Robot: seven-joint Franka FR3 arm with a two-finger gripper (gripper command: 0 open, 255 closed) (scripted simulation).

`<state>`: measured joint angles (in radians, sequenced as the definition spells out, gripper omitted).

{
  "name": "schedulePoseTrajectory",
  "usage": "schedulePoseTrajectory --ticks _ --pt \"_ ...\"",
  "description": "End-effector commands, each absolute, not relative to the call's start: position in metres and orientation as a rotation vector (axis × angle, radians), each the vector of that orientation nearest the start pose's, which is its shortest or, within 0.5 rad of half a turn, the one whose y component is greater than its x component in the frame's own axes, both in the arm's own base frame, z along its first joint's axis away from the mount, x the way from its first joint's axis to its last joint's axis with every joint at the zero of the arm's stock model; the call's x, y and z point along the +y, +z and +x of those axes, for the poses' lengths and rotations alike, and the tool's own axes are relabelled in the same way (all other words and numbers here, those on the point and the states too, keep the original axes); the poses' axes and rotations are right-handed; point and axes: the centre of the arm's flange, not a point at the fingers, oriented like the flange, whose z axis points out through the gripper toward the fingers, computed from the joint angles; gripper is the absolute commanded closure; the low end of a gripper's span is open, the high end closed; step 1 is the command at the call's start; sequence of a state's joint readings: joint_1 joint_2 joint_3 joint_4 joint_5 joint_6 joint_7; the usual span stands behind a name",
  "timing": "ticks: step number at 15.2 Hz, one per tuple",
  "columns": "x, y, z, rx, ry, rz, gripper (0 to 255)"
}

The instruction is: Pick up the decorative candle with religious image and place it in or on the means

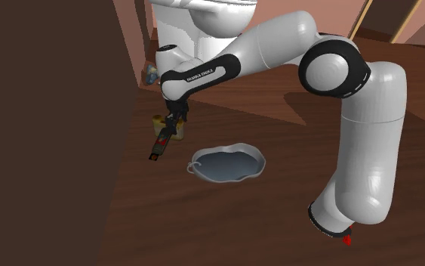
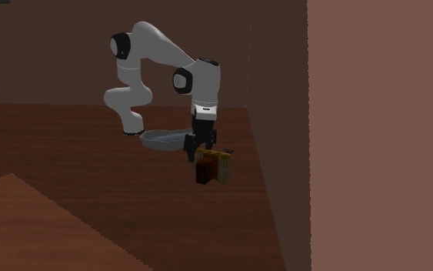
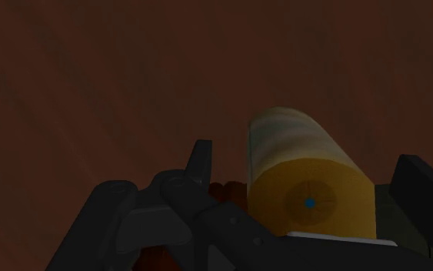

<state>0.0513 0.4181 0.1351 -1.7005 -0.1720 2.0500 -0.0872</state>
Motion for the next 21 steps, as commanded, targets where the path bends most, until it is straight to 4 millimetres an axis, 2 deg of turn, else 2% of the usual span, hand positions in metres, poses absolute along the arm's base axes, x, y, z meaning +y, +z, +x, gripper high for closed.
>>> schedulePoseTrajectory --ticks 1,7,8,17,21 --pt "0.104 0.346 0.648 -0.561 0.094 -3.189 0" --pt "0.104 0.346 0.648 -0.561 0.094 -3.189 0" --pt "0.104 0.346 0.648 -0.561 0.094 -3.189 255" --pt "0.104 0.346 0.648 -0.561 0.094 -3.189 255" --pt "0.104 0.367 0.648 -0.561 0.094 -3.189 255"
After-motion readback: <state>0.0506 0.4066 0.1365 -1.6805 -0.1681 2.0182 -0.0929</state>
